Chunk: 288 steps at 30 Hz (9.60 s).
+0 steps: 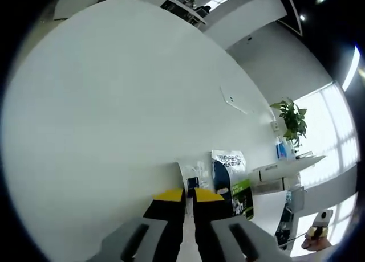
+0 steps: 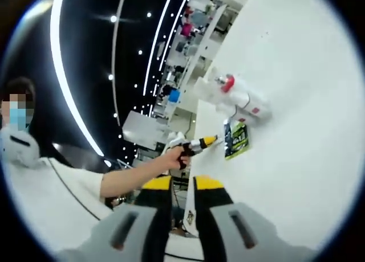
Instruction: Arrange the skincare products in the storage area until every visible bottle or jar stands upright without overlapping.
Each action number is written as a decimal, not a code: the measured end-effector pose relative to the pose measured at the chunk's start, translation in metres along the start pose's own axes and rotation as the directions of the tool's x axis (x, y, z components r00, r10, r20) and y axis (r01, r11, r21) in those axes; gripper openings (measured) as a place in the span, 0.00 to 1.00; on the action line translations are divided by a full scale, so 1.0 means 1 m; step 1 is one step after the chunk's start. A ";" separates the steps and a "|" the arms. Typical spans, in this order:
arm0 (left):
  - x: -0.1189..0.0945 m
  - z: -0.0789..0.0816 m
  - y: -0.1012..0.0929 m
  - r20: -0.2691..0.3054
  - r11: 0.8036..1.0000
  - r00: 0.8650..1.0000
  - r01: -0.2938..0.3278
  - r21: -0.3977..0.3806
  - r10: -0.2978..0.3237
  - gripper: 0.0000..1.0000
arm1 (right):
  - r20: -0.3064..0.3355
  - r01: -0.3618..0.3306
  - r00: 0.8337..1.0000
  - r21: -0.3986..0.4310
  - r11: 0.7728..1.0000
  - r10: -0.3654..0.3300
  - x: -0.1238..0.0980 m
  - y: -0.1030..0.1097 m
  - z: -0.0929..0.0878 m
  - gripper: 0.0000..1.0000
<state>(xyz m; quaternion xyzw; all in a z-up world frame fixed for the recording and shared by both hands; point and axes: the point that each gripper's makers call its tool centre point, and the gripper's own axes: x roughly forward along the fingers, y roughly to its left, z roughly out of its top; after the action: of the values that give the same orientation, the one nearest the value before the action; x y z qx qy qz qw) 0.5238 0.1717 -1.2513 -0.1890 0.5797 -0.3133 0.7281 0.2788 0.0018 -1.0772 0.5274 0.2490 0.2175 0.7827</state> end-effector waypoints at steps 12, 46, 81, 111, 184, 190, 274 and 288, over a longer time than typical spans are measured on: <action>0.004 0.008 0.004 -0.014 0.998 0.998 -0.065 0.018 0.065 0.08 | 0.007 -0.006 1.000 0.018 1.000 0.005 0.001 -0.003 -0.002 0.13; 0.005 0.007 0.008 -0.123 0.835 0.937 -0.224 0.503 0.326 0.35 | 0.024 -0.004 1.000 0.011 1.000 0.004 -0.014 -0.004 -0.011 0.14; 0.001 -0.017 0.005 -0.157 0.633 0.898 -0.158 0.758 0.412 0.63 | 0.062 0.005 0.998 0.006 1.000 -0.006 -0.035 0.004 -0.018 0.14; -0.177 -0.174 0.082 0.021 0.820 0.921 -0.357 0.447 0.390 0.65 | -0.261 -0.175 0.951 -0.006 0.985 0.167 0.035 0.025 -0.069 0.14; -0.108 -0.209 -0.146 0.123 0.852 0.992 -0.095 0.515 0.036 0.39 | -0.440 -0.086 0.898 -0.130 0.988 0.020 0.091 0.013 -0.109 0.26; -0.087 -0.218 -0.176 0.022 0.695 0.997 -0.069 0.716 0.076 0.39 | -0.451 -0.044 0.892 -0.104 0.994 -0.008 0.078 0.001 -0.108 0.06; -0.149 -0.197 -0.199 0.441 0.714 0.662 0.697 -0.066 -0.606 0.03 | -0.458 -0.292 0.837 0.089 0.952 0.300 0.065 0.056 -0.088 0.00; -0.148 -0.183 -0.175 0.432 0.753 0.701 0.653 -0.073 -0.567 0.00 | -0.369 -0.269 0.906 -0.123 0.955 0.208 0.072 0.048 -0.077 0.26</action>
<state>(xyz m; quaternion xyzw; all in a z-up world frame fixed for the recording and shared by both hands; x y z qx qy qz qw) 0.2867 0.1593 -1.0794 -0.5082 0.3601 -0.4282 0.6548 0.2832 0.1170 -1.0681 0.4372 0.2990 0.4233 0.7350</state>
